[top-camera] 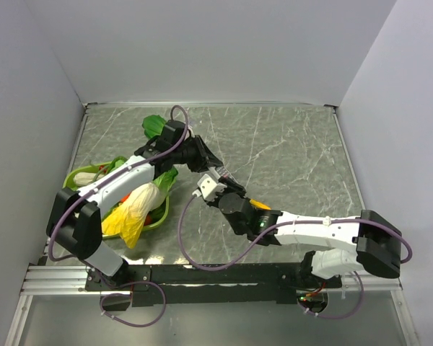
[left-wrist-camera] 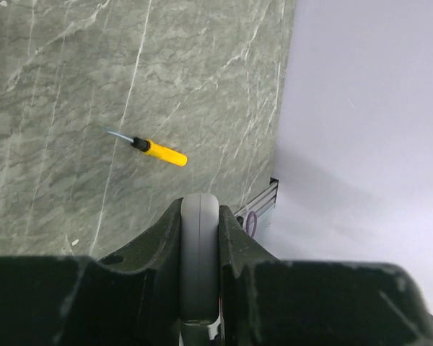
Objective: Unload the batteries from the remote control
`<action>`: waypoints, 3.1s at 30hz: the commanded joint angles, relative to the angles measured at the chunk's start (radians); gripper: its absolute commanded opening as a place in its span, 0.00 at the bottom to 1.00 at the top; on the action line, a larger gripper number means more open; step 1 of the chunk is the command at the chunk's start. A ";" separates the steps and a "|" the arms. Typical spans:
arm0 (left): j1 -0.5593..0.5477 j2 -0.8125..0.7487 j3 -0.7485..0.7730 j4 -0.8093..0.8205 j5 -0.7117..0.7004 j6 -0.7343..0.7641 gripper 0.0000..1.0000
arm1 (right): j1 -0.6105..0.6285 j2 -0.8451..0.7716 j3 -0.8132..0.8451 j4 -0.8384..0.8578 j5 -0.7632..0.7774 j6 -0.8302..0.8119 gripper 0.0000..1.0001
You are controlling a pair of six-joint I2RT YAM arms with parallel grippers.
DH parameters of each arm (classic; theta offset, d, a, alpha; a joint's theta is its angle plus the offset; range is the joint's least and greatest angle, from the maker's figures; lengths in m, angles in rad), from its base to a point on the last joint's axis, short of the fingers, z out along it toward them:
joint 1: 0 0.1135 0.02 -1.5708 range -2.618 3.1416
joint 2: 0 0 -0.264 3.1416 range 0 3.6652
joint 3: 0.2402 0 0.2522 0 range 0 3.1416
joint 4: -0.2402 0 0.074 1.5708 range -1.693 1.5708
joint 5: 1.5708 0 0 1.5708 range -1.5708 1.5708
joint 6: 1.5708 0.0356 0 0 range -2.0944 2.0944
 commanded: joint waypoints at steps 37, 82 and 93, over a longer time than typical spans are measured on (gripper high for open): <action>0.072 -0.478 -0.124 0.040 0.256 0.903 0.87 | -0.722 -0.335 -0.035 -0.208 -1.656 0.756 0.00; 0.043 -0.226 -0.153 0.201 0.695 0.593 0.01 | -0.858 -0.390 -0.030 -0.084 -1.712 0.973 0.90; 0.068 -0.321 -0.299 0.560 0.465 0.232 0.01 | -0.961 -0.441 -0.237 0.178 -1.633 1.163 1.00</action>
